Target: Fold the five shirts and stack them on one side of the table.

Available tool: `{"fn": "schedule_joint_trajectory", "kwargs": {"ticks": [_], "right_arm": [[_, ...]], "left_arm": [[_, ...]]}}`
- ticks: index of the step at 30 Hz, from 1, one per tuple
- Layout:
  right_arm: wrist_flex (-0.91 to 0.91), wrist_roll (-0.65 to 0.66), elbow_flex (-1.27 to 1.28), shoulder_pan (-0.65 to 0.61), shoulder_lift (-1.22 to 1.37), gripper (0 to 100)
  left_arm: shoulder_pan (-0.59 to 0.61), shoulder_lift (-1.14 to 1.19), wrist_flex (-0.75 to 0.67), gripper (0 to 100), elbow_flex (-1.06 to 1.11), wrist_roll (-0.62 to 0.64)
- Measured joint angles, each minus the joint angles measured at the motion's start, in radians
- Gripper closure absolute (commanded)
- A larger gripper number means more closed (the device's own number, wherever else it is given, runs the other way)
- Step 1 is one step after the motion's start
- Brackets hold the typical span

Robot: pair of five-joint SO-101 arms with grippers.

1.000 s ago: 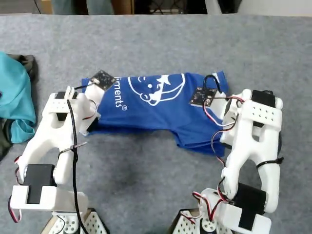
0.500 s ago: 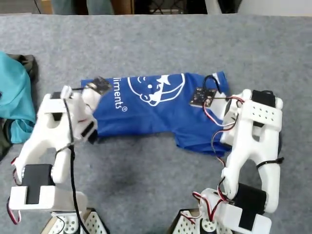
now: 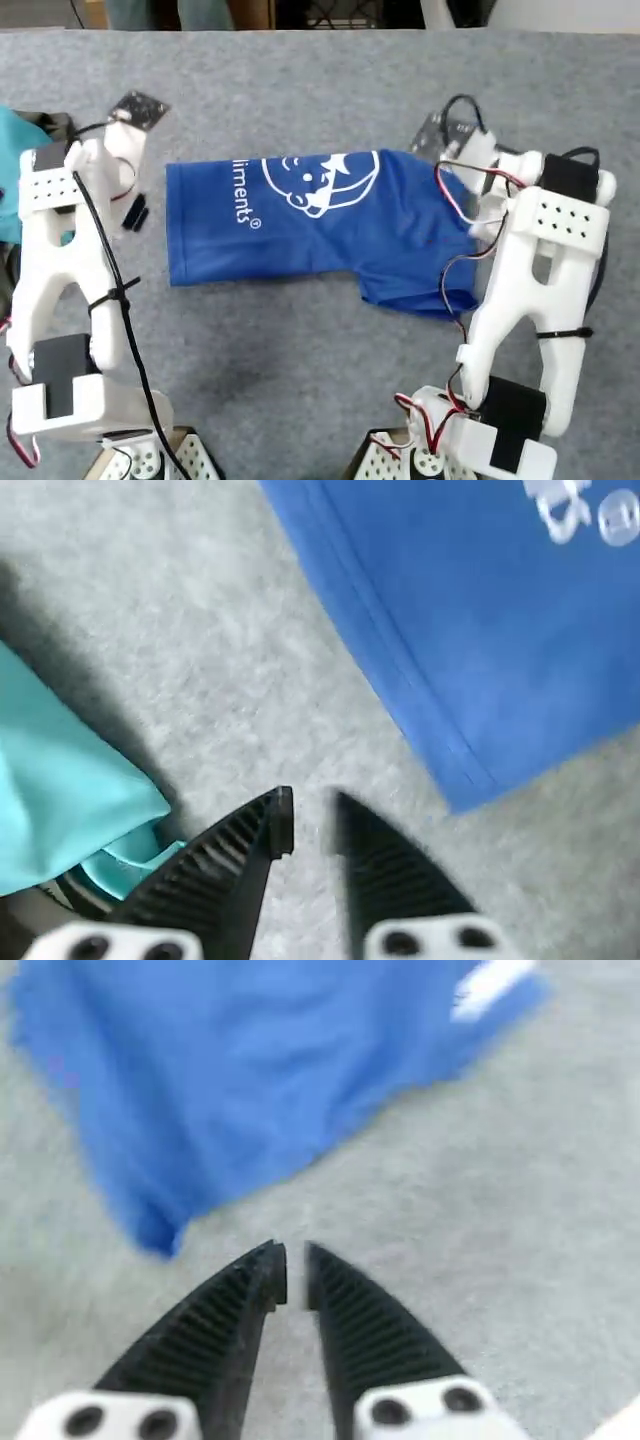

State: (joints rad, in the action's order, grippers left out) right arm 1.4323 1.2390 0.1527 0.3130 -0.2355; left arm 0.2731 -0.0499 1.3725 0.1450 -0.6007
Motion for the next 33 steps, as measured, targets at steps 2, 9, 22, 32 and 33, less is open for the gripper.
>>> {"fn": "schedule_joint_trajectory", "kwargs": {"ticks": [2, 9, 22, 32, 33], "right_arm": [[-0.06, -0.086, -0.012, -0.026, 0.0, 98.1], [-0.264, -0.414, -0.017, -0.144, 0.11, 98.1], [-0.436, -0.789, -0.334, -0.163, 0.698, 98.2], [-0.437, -0.807, -0.545, -0.106, 0.996, 98.5], [-0.437, -0.804, -0.555, -0.104, 1.002, 98.5]], "left_arm": [[-0.032, 0.014, -0.031, 97, -0.011, 0.091], [-0.106, 0.16, -0.313, 97, -0.017, 0.46], [-0.091, 0.474, -0.657, 97, -0.025, 0.836], [-0.038, 0.506, -0.644, 97, -0.081, 0.842], [-0.034, 0.506, -0.644, 97, -0.081, 0.842]]}}
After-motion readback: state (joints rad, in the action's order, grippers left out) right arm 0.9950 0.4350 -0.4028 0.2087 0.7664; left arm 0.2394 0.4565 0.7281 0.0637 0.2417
